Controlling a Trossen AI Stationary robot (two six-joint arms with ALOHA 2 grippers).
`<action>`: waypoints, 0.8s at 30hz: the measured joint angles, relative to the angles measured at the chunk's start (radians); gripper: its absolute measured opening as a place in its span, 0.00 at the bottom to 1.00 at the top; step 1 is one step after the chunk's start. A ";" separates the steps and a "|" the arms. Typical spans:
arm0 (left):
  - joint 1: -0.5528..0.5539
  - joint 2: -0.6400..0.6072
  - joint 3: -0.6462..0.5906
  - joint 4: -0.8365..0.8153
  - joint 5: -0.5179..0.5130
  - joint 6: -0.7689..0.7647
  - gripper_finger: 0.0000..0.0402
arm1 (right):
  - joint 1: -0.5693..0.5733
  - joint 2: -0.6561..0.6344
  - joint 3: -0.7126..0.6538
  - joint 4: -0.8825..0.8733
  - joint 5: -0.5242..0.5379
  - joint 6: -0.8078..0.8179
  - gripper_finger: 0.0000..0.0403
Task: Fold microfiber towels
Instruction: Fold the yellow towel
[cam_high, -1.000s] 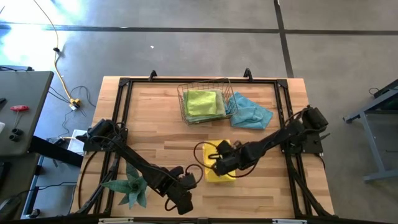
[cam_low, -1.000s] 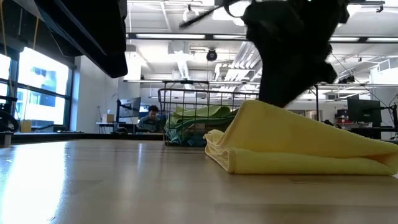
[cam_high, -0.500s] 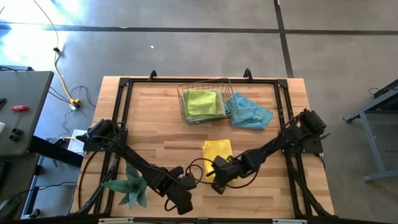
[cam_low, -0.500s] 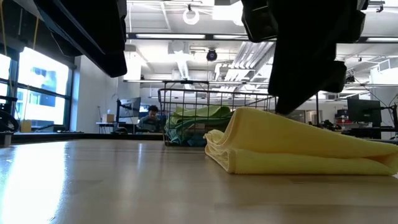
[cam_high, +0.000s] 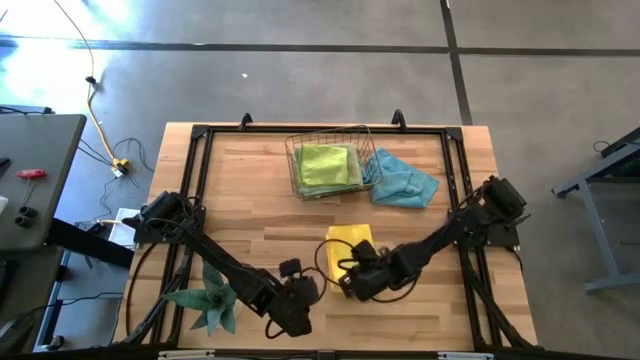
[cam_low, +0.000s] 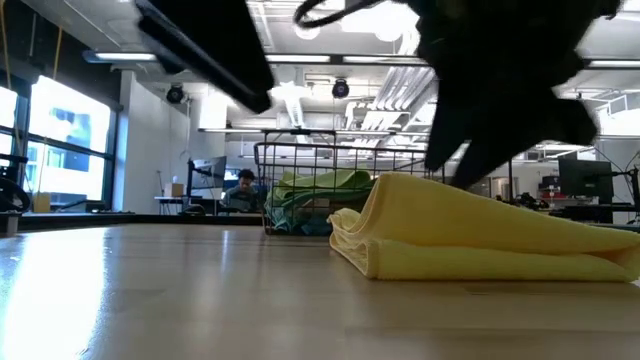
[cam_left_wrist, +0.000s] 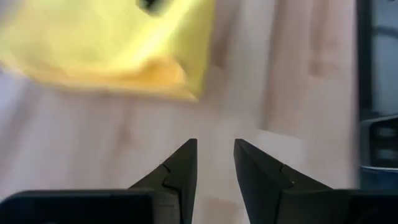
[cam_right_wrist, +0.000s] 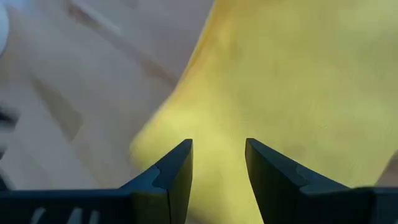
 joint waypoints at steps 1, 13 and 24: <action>0.004 0.000 0.000 0.001 -0.043 0.054 0.24 | 0.015 0.000 0.000 0.000 -0.007 0.034 0.35; 0.225 0.052 -0.024 0.243 0.049 0.521 0.24 | 0.106 0.040 0.000 -0.137 0.039 0.315 0.35; 0.367 0.106 -0.024 0.259 0.113 0.606 0.24 | 0.103 0.130 0.003 -0.098 0.008 0.341 0.35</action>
